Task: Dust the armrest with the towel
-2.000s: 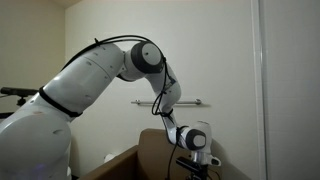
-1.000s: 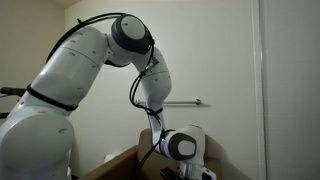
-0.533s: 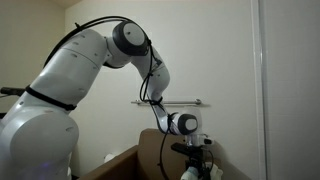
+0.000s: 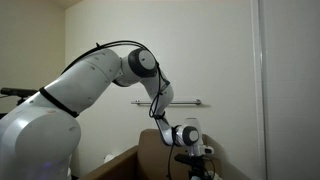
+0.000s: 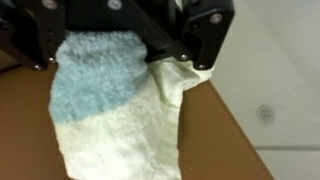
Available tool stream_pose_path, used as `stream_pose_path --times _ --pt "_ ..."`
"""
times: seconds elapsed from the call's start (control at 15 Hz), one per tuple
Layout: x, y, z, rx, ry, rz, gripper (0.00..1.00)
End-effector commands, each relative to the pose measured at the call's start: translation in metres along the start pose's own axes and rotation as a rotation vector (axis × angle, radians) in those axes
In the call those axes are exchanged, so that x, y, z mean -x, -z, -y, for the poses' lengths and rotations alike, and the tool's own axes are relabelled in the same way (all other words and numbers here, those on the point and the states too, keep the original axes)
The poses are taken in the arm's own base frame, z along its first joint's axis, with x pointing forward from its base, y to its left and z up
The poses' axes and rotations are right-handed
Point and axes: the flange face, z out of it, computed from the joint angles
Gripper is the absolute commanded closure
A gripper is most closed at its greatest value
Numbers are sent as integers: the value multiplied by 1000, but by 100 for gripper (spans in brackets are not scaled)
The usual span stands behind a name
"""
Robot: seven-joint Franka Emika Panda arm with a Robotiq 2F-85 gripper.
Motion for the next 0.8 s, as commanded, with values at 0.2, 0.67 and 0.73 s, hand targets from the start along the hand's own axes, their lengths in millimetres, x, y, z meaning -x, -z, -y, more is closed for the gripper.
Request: stream_pose_path --times 0.2,0.67,0.73 --pt "30 -19 -4 -42 100 120 95" --pt "120 -35 -40 -34 64 261 95" --pt "135 -41 -50 -28 37 292 95"
